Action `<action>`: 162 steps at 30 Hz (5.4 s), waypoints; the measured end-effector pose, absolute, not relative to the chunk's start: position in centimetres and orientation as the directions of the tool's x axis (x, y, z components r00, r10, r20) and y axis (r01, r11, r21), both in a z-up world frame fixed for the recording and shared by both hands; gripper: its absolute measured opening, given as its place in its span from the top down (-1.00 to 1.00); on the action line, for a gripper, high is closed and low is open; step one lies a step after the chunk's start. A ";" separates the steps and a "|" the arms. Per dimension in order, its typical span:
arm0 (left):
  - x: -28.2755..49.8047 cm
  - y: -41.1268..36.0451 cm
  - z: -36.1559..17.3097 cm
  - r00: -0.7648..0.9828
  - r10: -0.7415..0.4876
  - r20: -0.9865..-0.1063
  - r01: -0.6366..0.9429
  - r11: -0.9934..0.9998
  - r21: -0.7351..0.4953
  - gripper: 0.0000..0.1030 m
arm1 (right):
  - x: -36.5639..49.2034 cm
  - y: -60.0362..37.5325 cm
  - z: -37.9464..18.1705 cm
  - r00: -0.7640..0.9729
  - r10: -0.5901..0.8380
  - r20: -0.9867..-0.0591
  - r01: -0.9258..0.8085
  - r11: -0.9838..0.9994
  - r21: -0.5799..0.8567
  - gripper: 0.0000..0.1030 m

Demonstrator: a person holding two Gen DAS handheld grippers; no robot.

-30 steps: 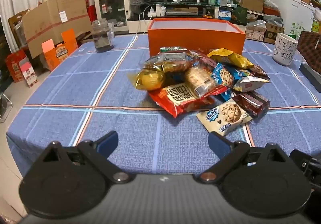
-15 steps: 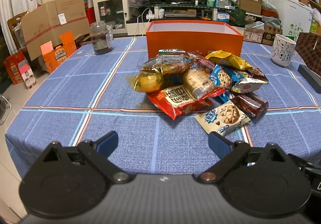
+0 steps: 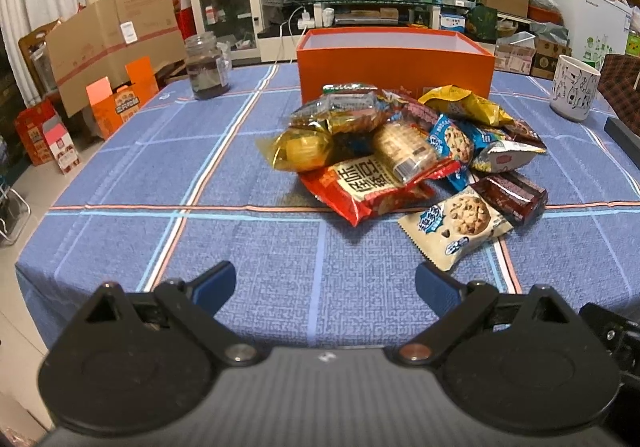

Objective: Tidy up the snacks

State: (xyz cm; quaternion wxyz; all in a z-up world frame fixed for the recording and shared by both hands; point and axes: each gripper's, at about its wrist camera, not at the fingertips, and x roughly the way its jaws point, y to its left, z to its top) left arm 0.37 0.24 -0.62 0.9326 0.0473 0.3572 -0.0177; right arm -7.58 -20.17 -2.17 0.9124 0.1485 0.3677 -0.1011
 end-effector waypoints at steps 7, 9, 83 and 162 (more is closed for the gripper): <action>0.3 0.0 -0.8 0.742 -0.009 -0.670 0.082 0.994 0.077 -0.86 | -7.6 -20.0 -2.2 0.713 -0.071 -0.697 0.284 0.939 0.195 -0.87; 0.3 0.1 -0.7 0.742 -0.013 -0.670 0.085 0.994 0.074 -0.86 | -7.6 -20.0 -2.2 0.716 -0.070 -0.695 0.283 0.939 0.197 -0.87; 24.5 2.8 -0.3 0.543 -0.398 -0.740 0.383 0.901 -0.204 -0.86 | 12.7 -10.8 -3.5 0.739 0.204 -0.642 -0.196 0.977 0.086 -0.22; 10.4 -3.1 -1.5 0.565 -0.413 -0.714 0.550 0.834 -0.047 -0.82 | 3.8 -25.6 -4.9 0.764 0.028 -0.645 -0.058 0.998 -0.025 -0.85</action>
